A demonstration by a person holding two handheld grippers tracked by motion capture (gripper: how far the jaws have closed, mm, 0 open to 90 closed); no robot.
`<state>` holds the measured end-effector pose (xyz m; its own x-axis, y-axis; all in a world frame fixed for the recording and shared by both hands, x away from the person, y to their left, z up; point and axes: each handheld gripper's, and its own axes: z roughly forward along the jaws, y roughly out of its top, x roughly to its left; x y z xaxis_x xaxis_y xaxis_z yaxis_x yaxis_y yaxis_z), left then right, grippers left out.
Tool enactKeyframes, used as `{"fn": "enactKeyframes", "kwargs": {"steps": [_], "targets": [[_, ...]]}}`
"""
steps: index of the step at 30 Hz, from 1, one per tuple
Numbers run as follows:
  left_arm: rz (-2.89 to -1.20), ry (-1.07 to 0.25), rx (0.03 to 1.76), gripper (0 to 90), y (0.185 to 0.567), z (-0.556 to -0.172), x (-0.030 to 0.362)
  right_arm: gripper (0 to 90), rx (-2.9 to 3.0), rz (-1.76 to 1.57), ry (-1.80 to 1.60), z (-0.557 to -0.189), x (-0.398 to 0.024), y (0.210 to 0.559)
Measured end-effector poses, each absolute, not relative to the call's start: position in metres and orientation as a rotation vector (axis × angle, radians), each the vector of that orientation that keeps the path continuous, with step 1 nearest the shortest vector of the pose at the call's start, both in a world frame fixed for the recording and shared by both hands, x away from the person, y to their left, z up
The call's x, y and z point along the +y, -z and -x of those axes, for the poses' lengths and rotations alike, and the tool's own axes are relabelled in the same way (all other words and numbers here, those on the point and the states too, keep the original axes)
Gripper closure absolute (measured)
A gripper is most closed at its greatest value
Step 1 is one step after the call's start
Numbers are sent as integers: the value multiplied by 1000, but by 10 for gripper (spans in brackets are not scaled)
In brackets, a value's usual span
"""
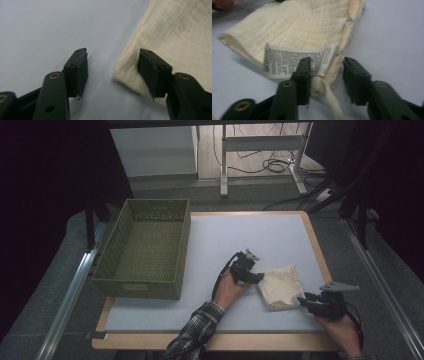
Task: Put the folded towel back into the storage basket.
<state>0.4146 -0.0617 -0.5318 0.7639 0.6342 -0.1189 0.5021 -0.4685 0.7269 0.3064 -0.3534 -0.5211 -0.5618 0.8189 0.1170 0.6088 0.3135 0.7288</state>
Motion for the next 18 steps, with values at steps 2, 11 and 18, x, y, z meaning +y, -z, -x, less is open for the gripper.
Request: {"fn": "enactKeyframes", "kwargs": {"steps": [2, 11, 18], "targets": [[-2173, -204, 845, 467, 531, -412, -63, 673, 2323, -1308, -1111, -307, -353, 521], [-2144, -83, 803, 791, 532, -411, -62, 818, 2356, -1376, -1172, -310, -354, 521], [-2134, -168, 753, 838, 518, -409, -56, 824, 2328, -1322, -1154, -306, -345, 509]]}}
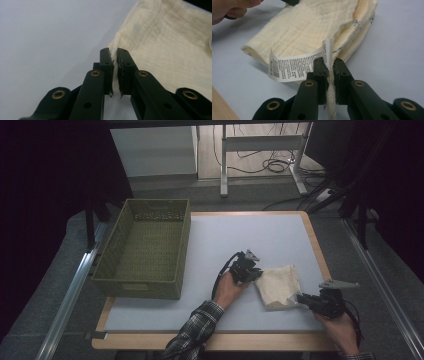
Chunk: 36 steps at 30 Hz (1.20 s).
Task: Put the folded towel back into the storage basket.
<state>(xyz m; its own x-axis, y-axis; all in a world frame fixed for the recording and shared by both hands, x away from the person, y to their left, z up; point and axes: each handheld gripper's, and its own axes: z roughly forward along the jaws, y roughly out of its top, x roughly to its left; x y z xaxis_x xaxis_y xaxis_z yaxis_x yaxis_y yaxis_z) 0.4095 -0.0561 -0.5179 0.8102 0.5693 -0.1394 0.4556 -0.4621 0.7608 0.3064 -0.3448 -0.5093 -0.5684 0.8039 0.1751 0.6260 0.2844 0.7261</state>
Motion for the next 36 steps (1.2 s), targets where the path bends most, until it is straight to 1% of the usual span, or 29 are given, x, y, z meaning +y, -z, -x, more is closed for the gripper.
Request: {"fn": "enactKeyframes", "kwargs": {"steps": [6, 18, 31, 36], "targets": [[-2118, -246, 732, 834, 496, -407, -45, 823, 2319, -1280, -1207, -307, -337, 497], [-2133, -361, 740, 829, 479, -406, -25, 821, 2331, -1203, -1256, -312, -313, 480], [-2135, -407, 768, 827, 469, -406, -5, 820, 2348, -1151, -1300, -320, -290, 471], [-2135, -432, 780, 827, 459, -406, 5, 818, 2356, -1128, -1306, -323, -281, 467]]}}
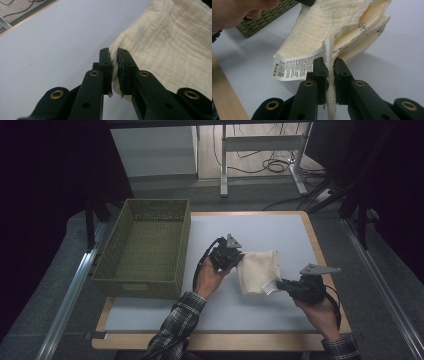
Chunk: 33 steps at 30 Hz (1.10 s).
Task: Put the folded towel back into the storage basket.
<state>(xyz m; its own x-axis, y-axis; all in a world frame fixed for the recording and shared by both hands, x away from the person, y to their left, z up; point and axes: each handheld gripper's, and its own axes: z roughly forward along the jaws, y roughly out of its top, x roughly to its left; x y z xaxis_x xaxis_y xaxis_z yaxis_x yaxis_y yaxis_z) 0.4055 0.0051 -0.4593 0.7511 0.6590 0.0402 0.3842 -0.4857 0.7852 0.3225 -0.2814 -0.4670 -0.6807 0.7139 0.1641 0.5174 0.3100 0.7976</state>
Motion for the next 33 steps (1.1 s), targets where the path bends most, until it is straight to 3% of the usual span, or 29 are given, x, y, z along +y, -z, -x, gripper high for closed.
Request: {"fn": "enactKeyframes", "kwargs": {"steps": [33], "targets": [[-2137, -591, 837, 828, 403, -405, 76, 817, 2382, -986, -1325, -352, -206, 433]]}}
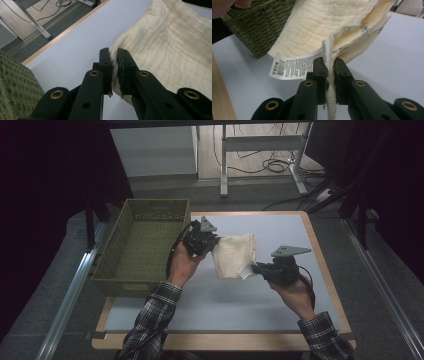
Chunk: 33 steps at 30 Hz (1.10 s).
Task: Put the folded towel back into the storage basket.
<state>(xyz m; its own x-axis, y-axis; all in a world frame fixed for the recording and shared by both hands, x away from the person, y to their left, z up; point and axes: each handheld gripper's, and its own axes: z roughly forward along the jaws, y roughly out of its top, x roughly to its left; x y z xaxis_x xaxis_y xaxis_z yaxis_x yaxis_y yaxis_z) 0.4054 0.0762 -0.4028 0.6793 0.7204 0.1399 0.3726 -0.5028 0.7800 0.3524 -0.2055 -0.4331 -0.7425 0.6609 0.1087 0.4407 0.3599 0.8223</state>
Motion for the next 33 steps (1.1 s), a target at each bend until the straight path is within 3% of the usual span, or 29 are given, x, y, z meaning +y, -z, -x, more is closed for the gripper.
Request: {"fn": "enactKeyframes", "kwargs": {"steps": [33], "targets": [[-2076, -740, 959, 828, 368, -411, 158, 816, 2406, -881, -1347, -384, -119, 404]]}}
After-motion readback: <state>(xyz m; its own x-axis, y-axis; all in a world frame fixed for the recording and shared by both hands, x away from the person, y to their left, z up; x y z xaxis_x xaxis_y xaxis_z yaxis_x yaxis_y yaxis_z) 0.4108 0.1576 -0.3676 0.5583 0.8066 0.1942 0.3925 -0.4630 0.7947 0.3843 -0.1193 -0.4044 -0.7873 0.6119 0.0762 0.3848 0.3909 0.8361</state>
